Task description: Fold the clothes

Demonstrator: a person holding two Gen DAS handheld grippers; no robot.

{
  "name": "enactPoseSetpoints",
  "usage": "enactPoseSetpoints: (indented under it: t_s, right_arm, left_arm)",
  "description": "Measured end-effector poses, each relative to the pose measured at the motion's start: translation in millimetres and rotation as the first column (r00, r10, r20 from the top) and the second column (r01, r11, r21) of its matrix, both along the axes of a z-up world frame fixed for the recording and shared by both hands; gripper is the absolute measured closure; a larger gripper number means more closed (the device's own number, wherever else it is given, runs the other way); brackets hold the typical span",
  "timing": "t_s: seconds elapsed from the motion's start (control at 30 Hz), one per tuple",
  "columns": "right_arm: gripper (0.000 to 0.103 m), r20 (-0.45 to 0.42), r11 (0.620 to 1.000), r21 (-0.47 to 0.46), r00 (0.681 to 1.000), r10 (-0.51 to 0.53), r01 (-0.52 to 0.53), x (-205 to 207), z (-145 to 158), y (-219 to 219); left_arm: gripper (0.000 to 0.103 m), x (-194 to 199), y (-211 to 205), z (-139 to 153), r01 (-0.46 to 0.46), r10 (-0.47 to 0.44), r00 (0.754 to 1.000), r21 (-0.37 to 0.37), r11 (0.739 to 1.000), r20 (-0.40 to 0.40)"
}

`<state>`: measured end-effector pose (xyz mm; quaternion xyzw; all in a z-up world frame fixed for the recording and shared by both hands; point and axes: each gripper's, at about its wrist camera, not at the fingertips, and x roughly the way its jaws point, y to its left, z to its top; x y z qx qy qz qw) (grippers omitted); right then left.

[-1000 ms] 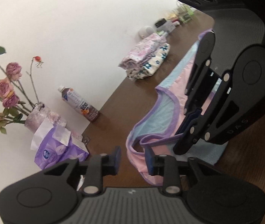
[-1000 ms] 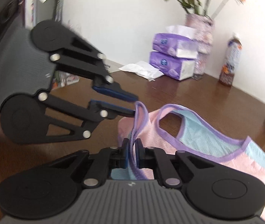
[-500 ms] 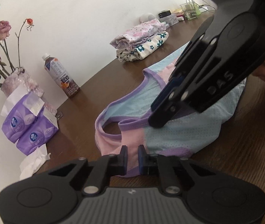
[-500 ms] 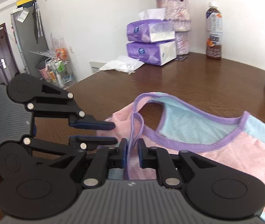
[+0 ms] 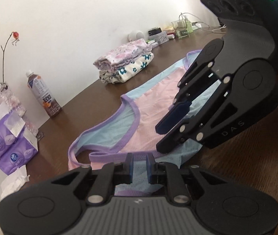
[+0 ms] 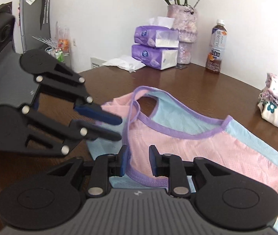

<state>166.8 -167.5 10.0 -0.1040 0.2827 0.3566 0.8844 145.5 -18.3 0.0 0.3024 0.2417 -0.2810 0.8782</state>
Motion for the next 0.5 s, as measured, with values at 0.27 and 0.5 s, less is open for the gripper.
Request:
enactPoseSetpoints:
  t_s: [0.27, 0.5]
  right_arm:
    - [0.080, 0.023, 0.998, -0.003, 0.998, -0.057, 0.057, -10.9, 0.6, -23.9]
    - [0.080, 0.000, 0.983, -0.040, 0.984, -0.179, 0.179, -6.4, -10.5, -61.7]
  left_arm:
    - [0.087, -0.9, 11.2, 3.1, -0.075, 0.075, 0.997, -0.052, 0.996, 0.009]
    - [0.079, -7.6, 12.7, -1.0, -0.082, 0.082, 0.997, -0.019, 0.996, 0.012]
